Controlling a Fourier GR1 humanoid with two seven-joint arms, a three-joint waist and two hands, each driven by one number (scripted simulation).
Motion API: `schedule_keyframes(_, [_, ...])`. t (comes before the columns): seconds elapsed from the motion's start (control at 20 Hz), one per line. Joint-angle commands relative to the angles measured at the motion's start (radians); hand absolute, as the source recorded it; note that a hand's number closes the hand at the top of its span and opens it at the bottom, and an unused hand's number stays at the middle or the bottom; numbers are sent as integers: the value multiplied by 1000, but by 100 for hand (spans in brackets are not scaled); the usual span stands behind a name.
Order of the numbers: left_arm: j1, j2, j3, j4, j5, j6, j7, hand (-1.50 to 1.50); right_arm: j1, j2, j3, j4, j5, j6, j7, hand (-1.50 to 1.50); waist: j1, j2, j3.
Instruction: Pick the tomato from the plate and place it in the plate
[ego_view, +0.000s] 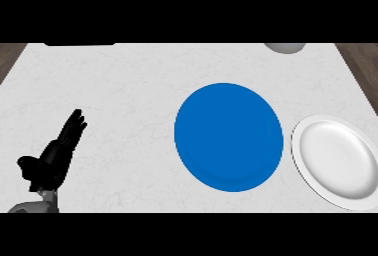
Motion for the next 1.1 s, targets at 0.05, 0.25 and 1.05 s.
schedule_keyframes(0.05, [-29,-22,-8,38,-16,8,-20,0,36,38,14,-253,57,-4,44,150,3,3,0])
schedule_keyframes(0.25, [-48,-32,-15,14,-34,30,10,0,-62,35,55,-253,90,32,113,150,16,6,1])
schedule_keyframes(1.05, [-3,-17,-15,9,-22,-48,-17,0,-773,42,384,0,273,290,585,150,38,5,1])
